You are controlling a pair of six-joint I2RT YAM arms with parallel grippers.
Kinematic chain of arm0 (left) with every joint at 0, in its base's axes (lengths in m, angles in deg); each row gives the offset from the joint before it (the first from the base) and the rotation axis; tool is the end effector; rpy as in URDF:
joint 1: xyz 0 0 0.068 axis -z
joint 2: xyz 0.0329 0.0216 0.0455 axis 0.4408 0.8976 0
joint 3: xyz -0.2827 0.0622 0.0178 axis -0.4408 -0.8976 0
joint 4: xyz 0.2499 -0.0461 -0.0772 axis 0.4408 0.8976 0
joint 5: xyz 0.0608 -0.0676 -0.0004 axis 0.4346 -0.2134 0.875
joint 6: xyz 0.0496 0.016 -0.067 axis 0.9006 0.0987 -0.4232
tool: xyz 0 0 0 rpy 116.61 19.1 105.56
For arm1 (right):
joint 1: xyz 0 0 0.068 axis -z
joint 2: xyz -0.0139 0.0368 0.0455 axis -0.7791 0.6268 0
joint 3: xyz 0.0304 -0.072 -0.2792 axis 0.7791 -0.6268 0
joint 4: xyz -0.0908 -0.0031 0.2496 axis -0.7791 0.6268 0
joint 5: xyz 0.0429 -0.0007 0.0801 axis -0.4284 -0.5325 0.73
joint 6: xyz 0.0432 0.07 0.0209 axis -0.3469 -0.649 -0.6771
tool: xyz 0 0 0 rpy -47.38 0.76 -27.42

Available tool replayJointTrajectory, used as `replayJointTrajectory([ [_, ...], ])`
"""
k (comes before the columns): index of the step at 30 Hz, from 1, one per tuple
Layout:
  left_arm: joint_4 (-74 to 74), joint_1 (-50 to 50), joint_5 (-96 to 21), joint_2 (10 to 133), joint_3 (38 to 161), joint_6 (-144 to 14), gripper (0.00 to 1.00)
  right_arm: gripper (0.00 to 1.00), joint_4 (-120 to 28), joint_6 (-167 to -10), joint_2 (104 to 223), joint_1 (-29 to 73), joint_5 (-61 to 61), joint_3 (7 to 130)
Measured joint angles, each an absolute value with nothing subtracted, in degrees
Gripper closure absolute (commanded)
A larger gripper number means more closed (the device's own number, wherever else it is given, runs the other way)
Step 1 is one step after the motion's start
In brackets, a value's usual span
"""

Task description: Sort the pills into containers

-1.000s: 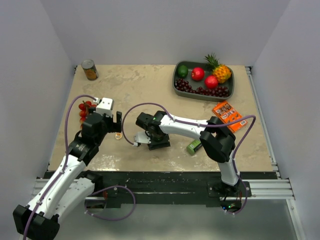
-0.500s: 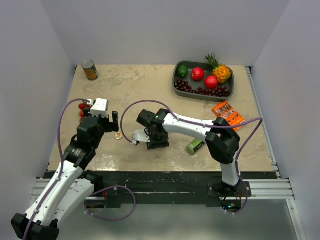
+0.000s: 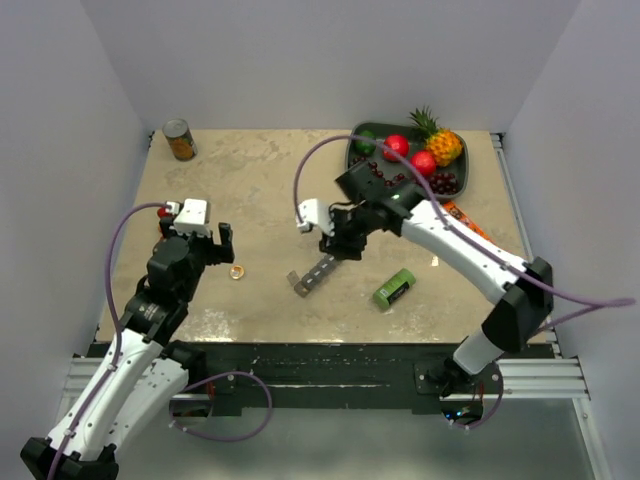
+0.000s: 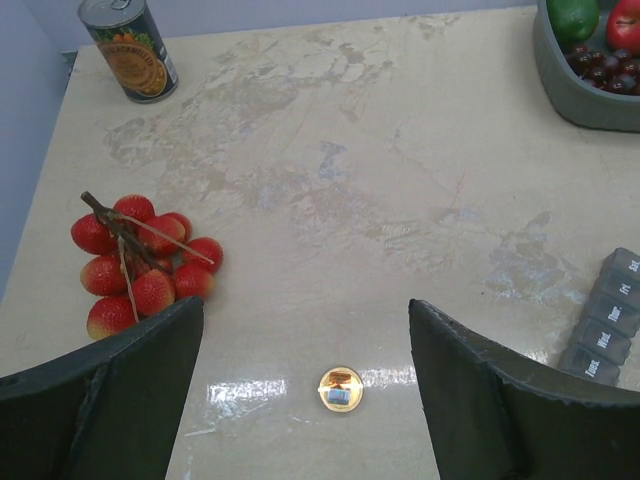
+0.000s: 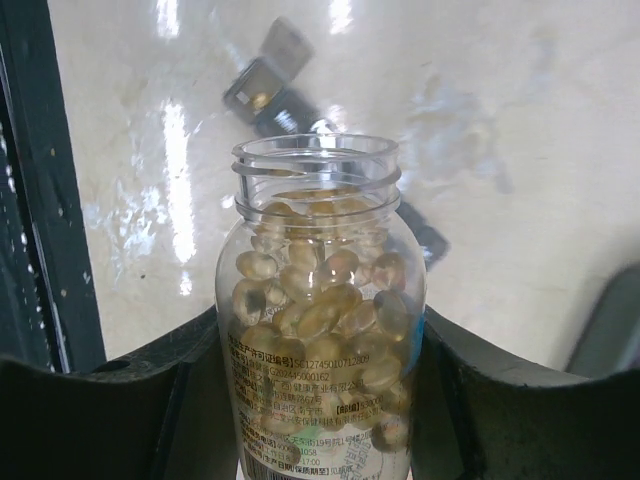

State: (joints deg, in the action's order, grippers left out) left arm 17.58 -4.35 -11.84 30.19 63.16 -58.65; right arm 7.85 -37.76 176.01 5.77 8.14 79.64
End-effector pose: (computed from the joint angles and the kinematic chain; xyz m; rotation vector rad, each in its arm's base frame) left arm 0.1701 -0.0443 0.3046 0.0526 1.7964 -0.0613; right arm 0.2398 0.2726 0.2983 -1.9072 1.7949 0.3764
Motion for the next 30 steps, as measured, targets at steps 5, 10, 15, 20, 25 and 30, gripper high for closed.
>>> replayJointTrajectory([
  [5, 17.3, -4.4, -11.8, 29.9, 63.1, -58.6, 0.12, 0.97, 3.7, -39.7, 165.7, 17.1, 20.1, 83.5],
  [10, 16.7, -4.4, -11.8, 29.9, 62.1, -58.6, 0.12, 0.98, -11.0, -53.7, 158.1, 30.1, 37.9, 90.3],
  [15, 16.6, -4.4, -12.1, 30.3, 62.0, -58.6, 0.12, 0.98, -44.8, -83.7, 152.2, 36.9, 55.3, 86.9],
  [20, 16.6, -4.4, -12.4, 30.3, 62.0, -58.6, 0.12, 0.97, -59.1, -96.0, 149.8, 36.9, 64.1, 80.8],
  [25, 16.4, -4.4, -13.0, 30.2, 61.9, -58.6, 0.12, 0.96, -46.4, -84.2, 151.2, 36.5, 61.2, 77.6],
  [30, 16.4, -4.4, -13.8, 30.1, 61.9, -58.6, 0.12, 0.96, -27.4, -63.9, 154.7, 30.0, 51.0, 70.9],
])
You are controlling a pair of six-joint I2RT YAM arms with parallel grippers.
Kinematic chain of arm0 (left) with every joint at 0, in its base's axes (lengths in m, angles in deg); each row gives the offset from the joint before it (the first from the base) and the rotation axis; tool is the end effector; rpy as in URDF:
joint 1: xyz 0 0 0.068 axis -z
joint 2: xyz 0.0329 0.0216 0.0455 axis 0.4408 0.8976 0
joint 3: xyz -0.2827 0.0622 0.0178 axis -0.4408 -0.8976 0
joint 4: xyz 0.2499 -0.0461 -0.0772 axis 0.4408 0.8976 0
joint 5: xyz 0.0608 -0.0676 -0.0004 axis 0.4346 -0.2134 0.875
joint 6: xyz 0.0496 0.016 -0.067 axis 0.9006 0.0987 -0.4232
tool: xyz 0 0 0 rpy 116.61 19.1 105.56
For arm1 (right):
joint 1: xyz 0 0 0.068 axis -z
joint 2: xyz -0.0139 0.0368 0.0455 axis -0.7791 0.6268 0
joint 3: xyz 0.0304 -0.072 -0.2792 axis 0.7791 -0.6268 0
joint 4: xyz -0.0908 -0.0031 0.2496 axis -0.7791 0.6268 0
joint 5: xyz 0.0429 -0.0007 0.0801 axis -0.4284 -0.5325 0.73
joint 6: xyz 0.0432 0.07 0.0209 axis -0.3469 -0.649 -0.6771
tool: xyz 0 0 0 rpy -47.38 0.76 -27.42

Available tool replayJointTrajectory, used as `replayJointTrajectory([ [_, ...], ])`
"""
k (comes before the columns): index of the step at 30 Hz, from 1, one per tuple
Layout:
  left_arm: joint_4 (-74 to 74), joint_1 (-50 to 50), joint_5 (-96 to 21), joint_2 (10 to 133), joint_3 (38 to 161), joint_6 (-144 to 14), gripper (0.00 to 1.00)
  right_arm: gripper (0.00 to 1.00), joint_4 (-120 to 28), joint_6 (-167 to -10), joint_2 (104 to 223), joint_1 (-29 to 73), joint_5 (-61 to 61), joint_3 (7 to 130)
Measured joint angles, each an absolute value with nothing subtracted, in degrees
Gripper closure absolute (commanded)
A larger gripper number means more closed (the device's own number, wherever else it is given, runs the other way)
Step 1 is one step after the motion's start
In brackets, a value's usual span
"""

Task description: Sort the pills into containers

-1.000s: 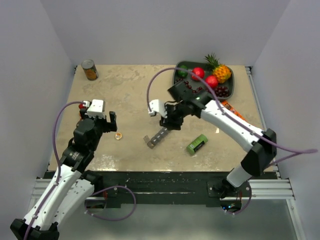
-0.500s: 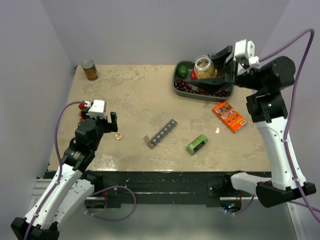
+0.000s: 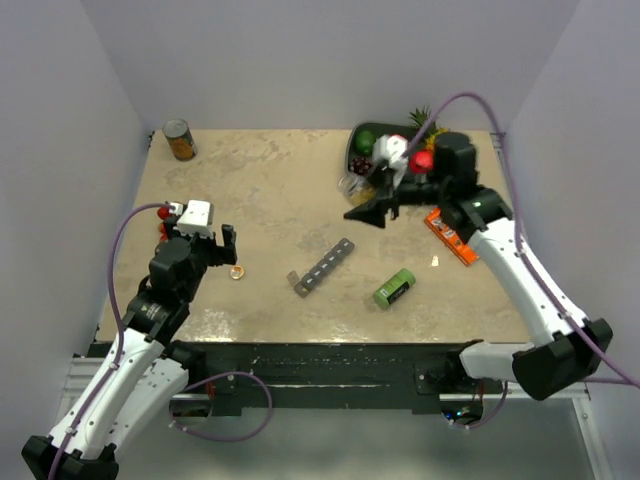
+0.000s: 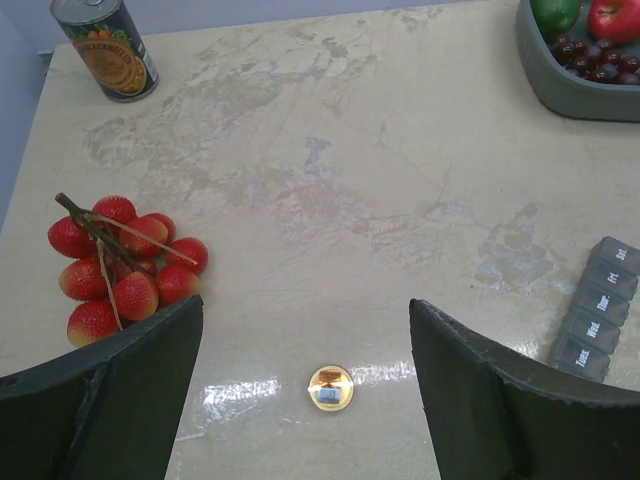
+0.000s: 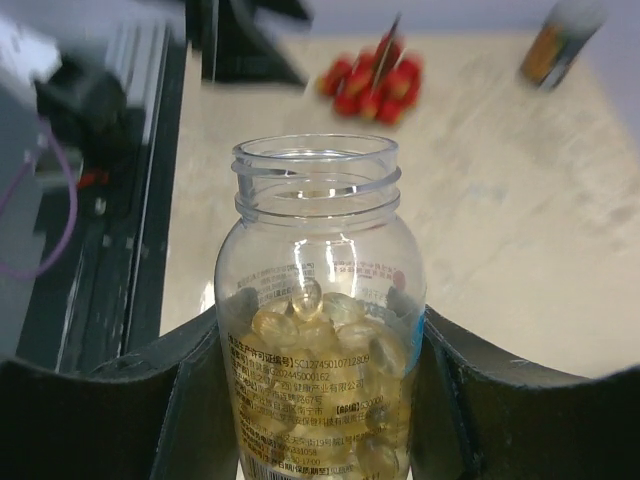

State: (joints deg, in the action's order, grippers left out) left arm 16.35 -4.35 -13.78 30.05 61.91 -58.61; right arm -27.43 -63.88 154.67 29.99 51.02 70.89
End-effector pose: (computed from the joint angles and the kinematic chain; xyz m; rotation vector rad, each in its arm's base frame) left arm 0.1708 -0.0472 0.2993 0.0770 1.7963 -0.0917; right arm 0.2428 0.1626 0.4419 -1.2309 1.2937 0.9579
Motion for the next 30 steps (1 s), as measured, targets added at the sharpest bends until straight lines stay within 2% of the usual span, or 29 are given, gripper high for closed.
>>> replayJointTrajectory([
  [6, 16.3, -4.4, -14.2, 29.6, 61.9, -58.6, 0.12, 0.96, -11.7, -45.2, 161.6, 21.7, 43.2, 62.3],
  [10, 16.3, -4.4, -14.5, 29.5, 61.9, -58.5, 0.12, 0.96, -7.5, -38.7, 167.1, 18.7, 38.1, 61.3],
  [19, 16.3, -4.4, -14.9, 29.1, 61.9, -58.4, 0.12, 0.96, -6.1, -36.0, 180.2, 10.3, 24.9, 62.3],
  [30, 16.3, -4.4, -14.9, 28.7, 61.9, -58.4, 0.12, 0.96, -4.2, -35.5, 185.3, 5.3, 14.9, 66.2],
])
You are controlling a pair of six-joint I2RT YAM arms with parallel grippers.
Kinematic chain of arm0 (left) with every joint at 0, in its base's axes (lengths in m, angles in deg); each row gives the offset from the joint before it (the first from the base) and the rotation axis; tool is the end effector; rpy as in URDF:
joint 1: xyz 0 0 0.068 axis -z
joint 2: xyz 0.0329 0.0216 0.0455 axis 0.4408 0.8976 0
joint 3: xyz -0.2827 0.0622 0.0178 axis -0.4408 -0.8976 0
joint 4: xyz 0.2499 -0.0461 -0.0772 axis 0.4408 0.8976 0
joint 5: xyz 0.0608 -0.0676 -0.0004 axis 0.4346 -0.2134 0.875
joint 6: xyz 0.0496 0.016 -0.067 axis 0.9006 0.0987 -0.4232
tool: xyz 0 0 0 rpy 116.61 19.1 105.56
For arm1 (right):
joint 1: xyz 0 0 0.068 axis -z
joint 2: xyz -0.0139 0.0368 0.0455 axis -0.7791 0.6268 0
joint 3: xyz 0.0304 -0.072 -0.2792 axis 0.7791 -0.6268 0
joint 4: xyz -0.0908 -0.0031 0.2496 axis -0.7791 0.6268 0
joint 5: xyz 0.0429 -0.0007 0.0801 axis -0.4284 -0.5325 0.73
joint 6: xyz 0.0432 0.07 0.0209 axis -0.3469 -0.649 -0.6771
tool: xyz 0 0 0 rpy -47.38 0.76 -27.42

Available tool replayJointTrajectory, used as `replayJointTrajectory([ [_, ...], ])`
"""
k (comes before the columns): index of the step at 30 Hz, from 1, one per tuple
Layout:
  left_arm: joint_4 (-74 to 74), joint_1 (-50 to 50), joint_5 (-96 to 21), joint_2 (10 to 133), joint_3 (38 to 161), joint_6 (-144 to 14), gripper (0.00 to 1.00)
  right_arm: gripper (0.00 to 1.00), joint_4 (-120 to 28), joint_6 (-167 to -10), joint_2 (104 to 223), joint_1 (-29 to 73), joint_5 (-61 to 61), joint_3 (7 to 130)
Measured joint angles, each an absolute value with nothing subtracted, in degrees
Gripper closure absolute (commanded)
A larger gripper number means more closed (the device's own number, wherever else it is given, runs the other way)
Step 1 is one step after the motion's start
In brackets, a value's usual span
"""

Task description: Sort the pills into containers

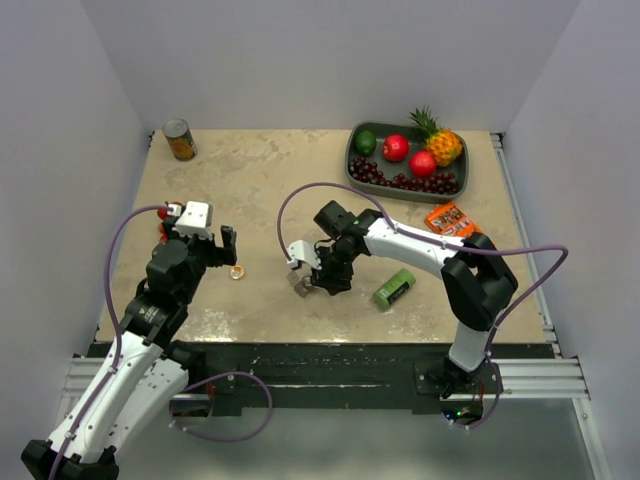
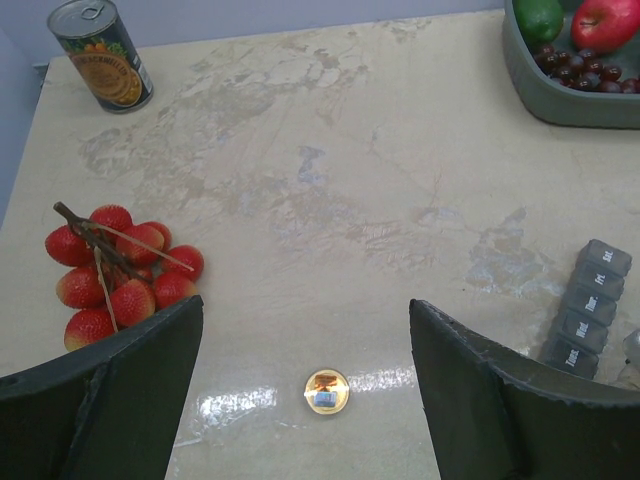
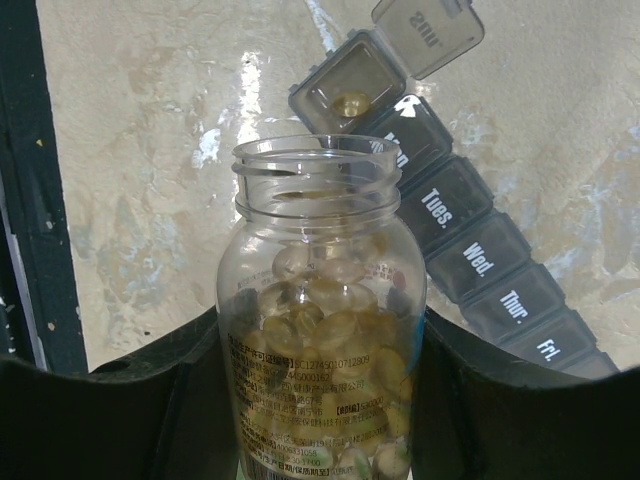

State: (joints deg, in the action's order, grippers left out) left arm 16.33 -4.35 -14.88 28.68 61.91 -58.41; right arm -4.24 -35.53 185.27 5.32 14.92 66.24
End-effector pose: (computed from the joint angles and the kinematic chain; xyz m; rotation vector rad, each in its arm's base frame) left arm 0.1664 -0.0469 0.3030 0.0884 1.7738 -0.1130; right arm 0.2399 0.2888 0.1834 -2.0554 1.8595 0.5568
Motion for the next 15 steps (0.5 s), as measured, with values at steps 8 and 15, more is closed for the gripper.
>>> replayJointTrajectory([
  [8, 16.3, -4.4, -14.9, 28.5, 61.9, -58.4, 0.12, 0.96, -3.7, -35.6, 187.9, 3.9, 11.2, 68.4],
  [15, 16.3, -4.4, -14.9, 28.5, 61.9, -58.4, 0.12, 0.96, -3.0, -35.8, 189.1, 2.5, 8.0, 68.9],
])
